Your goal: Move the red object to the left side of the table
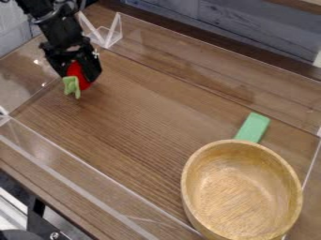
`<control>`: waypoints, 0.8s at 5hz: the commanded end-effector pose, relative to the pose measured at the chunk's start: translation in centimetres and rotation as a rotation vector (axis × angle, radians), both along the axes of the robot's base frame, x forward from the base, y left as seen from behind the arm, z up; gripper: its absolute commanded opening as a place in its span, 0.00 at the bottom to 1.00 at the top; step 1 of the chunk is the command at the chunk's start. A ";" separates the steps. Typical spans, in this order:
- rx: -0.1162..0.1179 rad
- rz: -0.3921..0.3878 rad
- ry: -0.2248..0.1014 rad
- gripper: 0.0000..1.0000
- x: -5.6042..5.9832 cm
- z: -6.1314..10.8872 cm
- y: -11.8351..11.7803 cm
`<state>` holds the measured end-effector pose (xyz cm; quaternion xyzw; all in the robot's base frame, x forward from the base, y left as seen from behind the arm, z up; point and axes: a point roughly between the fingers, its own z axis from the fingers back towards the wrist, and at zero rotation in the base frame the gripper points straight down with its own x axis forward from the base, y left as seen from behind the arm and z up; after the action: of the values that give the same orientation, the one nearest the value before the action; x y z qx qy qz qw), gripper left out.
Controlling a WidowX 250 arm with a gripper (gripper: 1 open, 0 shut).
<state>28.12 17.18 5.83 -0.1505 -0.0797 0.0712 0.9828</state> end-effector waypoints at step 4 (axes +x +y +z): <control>0.056 0.031 -0.056 0.00 5.0 1.8 0.3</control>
<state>32.46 16.67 5.43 -0.1423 -0.0804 0.0877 0.9826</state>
